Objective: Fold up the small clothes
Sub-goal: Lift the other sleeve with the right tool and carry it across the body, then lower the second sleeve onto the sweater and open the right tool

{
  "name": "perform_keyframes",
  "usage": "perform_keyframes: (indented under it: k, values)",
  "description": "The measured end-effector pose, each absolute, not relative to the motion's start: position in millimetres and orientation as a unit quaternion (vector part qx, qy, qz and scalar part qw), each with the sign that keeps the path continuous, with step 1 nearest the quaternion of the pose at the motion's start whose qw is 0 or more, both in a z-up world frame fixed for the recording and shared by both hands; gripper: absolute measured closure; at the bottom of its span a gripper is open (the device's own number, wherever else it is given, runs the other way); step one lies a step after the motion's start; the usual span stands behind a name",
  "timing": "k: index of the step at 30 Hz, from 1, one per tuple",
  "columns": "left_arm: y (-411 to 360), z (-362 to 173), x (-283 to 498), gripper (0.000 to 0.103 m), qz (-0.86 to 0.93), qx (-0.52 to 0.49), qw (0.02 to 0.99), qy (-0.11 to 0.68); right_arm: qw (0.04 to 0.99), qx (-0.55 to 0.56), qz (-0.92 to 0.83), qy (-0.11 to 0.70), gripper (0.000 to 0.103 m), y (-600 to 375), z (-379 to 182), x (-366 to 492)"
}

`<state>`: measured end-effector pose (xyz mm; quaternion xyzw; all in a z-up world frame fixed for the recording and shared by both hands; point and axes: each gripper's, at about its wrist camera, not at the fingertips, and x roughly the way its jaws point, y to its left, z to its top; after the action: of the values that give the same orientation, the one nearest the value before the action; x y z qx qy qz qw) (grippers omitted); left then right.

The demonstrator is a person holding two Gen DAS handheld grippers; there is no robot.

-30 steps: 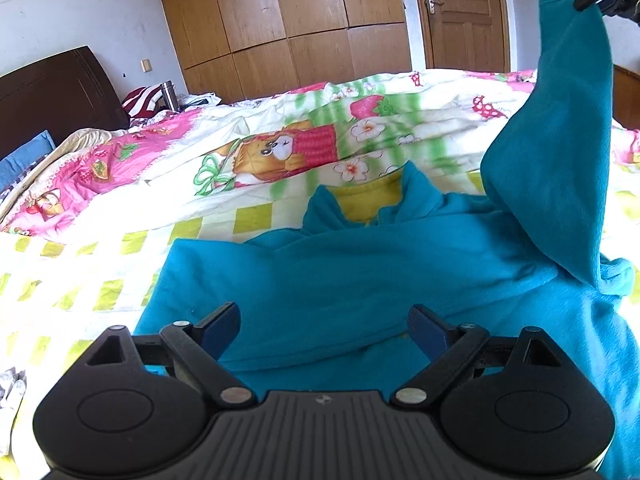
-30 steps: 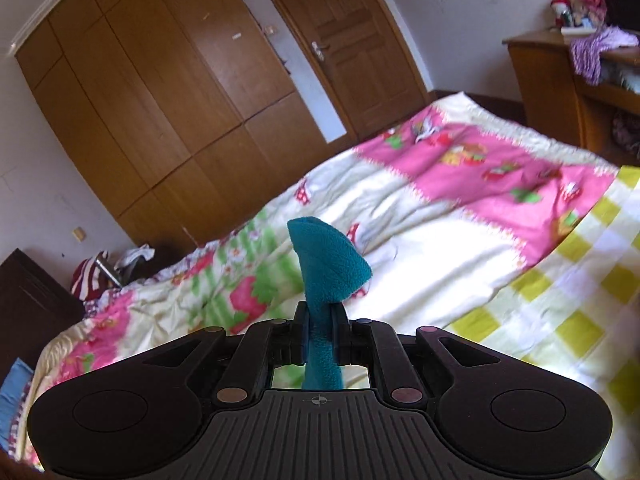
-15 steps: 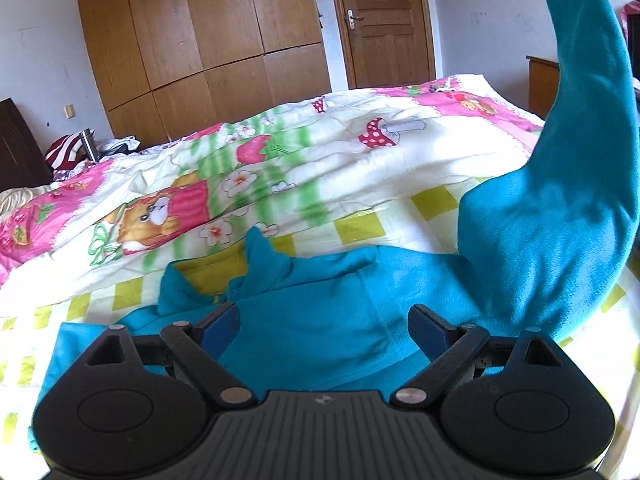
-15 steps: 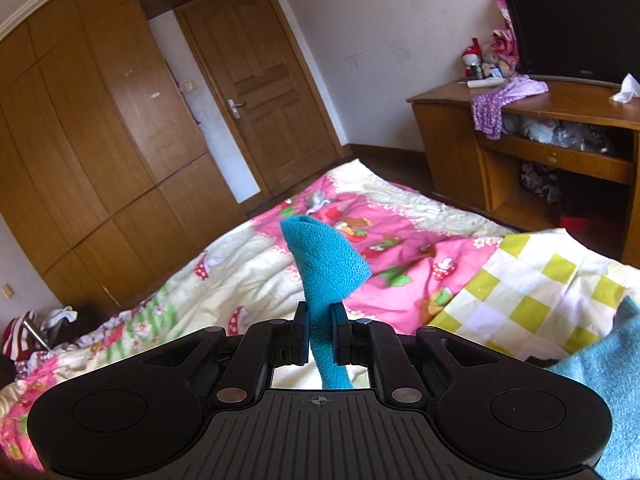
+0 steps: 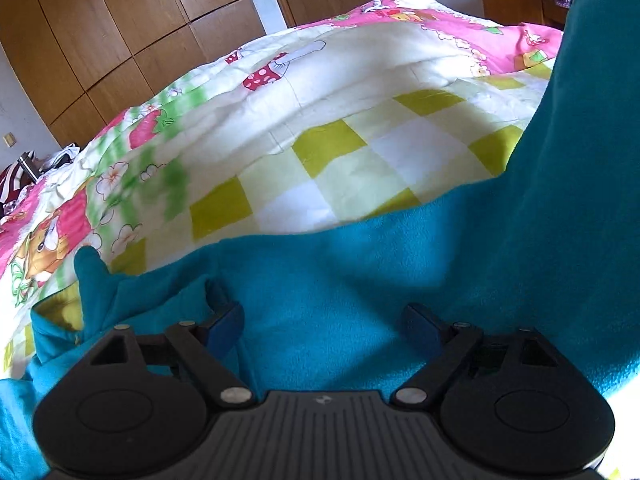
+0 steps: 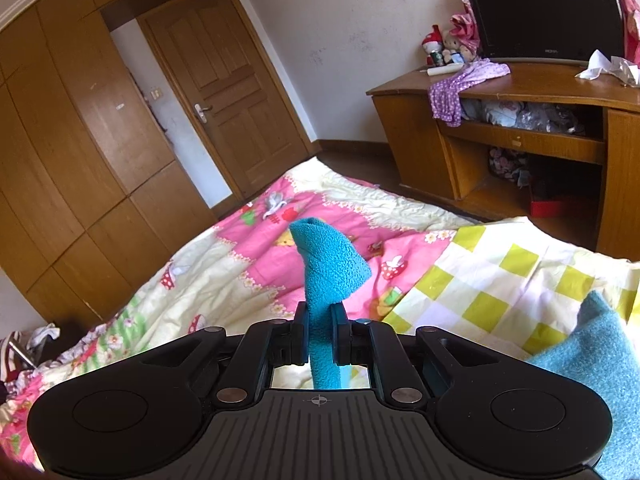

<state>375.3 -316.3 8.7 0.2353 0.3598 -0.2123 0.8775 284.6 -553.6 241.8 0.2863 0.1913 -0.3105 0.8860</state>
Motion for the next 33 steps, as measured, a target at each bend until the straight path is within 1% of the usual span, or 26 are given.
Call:
perform_keyframes:
  k: [4,7,9,12,15,19,21,23,26,30,33]
  values:
    - [-274.9,35.2,361.4,0.005,-0.213,0.188,0.89,0.356,0.915,0.25,-0.234,0.214,0.092,-501.4,243.8,313.9]
    - [-212.8,55.5,344.5,0.004,-0.189,0.15,0.9,0.363,0.937,0.201,-0.15,0.245,0.092,-431.3,240.3,343.9]
    - [-167.9,61.0,333.2,0.004,-0.166,0.139,0.902,0.373,0.947,0.161,-0.081,0.267,0.092,-365.5,229.4,366.2]
    - [-92.3,60.3,311.0,0.004,-0.111,0.154,0.904,0.382,0.953,0.088,0.0,0.289,0.092,-265.3,198.9,393.1]
    - [-28.7,55.0,294.2,0.004,-0.06,0.162,0.902,0.395,0.946,0.039,0.074,0.313,0.092,-168.9,160.2,414.9]
    - [36.0,47.5,278.5,0.004,-0.015,0.137,0.9,0.413,0.937,-0.068,0.147,0.311,0.093,-53.4,109.8,420.2]
    - [61.4,42.3,272.4,0.004,0.001,0.124,0.899,0.419,0.927,-0.14,0.177,0.3,0.093,-3.2,86.9,411.8]
    - [76.4,36.7,268.4,0.004,0.01,0.12,0.899,0.422,0.914,-0.217,0.188,0.287,0.093,26.6,63.8,405.1]
    - [91.2,32.0,263.4,0.004,0.018,0.113,0.9,0.42,0.891,-0.259,0.206,0.311,0.091,44.4,41.1,403.2]
    - [98.4,33.1,258.0,0.004,0.023,0.097,0.904,0.417,0.896,-0.263,0.194,0.3,0.092,41.1,39.3,395.6]
    - [96.9,36.0,256.5,0.004,0.02,0.094,0.906,0.412,0.915,-0.224,0.167,0.292,0.093,35.1,56.0,399.6]
